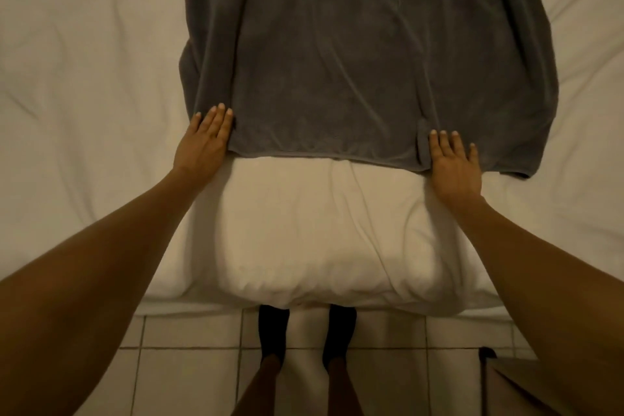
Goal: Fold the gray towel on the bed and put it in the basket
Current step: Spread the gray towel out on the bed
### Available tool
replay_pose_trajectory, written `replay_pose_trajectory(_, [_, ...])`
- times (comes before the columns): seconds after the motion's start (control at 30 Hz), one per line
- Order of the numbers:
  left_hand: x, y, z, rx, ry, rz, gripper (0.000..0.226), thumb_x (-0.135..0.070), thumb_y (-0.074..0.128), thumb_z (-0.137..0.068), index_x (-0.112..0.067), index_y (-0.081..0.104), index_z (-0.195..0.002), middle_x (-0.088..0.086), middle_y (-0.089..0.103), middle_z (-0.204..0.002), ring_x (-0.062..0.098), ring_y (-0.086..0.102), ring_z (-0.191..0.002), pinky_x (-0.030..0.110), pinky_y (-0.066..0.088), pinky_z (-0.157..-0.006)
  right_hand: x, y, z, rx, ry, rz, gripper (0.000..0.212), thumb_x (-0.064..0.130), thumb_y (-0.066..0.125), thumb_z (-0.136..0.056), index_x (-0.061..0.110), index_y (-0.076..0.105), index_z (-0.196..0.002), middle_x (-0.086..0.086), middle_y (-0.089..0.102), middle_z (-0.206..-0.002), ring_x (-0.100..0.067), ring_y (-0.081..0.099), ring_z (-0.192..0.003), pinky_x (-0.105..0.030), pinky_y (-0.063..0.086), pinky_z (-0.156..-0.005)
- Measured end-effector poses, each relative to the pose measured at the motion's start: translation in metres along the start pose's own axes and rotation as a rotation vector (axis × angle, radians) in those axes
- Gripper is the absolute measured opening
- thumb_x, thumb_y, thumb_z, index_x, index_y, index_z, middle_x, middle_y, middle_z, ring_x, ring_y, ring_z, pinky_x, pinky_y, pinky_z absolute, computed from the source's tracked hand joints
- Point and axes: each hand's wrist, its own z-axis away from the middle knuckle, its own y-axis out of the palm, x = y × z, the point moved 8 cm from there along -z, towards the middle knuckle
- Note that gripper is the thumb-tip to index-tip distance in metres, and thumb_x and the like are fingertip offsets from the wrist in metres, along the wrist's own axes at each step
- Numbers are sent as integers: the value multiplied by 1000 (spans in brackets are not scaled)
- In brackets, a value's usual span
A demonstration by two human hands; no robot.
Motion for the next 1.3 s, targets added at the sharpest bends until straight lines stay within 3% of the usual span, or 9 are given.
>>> replay_pose_trajectory(0.23, [4,-3,47,54,48,125,57,-11,27,-100,-10,-3,-149,8,-3,-159,19,0,-147,33,3,-119,-27,-12,36,29,-33,-86,70,6,41,-94,15,0,-150,-5,8,-158,-24,6,-145,-46,11,-116])
replay_pose_trajectory(0.37, [7,4,79,115,68,59,59,-3,24,-96,-8,-3,-148,10,-3,-158,21,0,-147,32,1,-118,-33,-9,61,64,-68,-57,66,11,39,-96,16,2,-150,-4,10,-158,-22,8,-145,-44,9,-116])
replay_pose_trajectory(0.73, [-30,22,179,297,76,-206,60,-6,23,-97,-5,-8,-148,13,-8,-158,22,-3,-147,33,0,-118,-44,34,154,158,-148,19,68,21,39,-94,15,1,-150,-6,8,-158,-23,7,-145,-46,7,-115])
replay_pose_trajectory(1.03, [-41,33,238,338,11,-168,62,-4,23,-94,-7,-8,-148,11,-8,-158,22,-4,-147,34,-1,-118,-33,55,213,225,-162,37,70,25,37,-93,15,-4,-149,-5,5,-158,-22,5,-145,-49,4,-115])
replay_pose_trajectory(1.17, [-47,38,226,289,-13,1,63,-26,31,-98,-8,-3,-148,15,1,-158,25,3,-147,39,5,-118,-32,67,205,235,-168,27,69,30,33,-95,15,-7,-149,-9,1,-158,-26,6,-144,-52,7,-115])
replay_pose_trajectory(1.3, [-89,35,211,256,37,158,84,-61,9,-82,-13,-3,-149,10,-3,-158,22,1,-147,41,2,-118,-12,69,204,208,-243,-72,83,65,9,-84,16,-11,-148,-10,-5,-158,-24,-1,-145,-49,-4,-115])
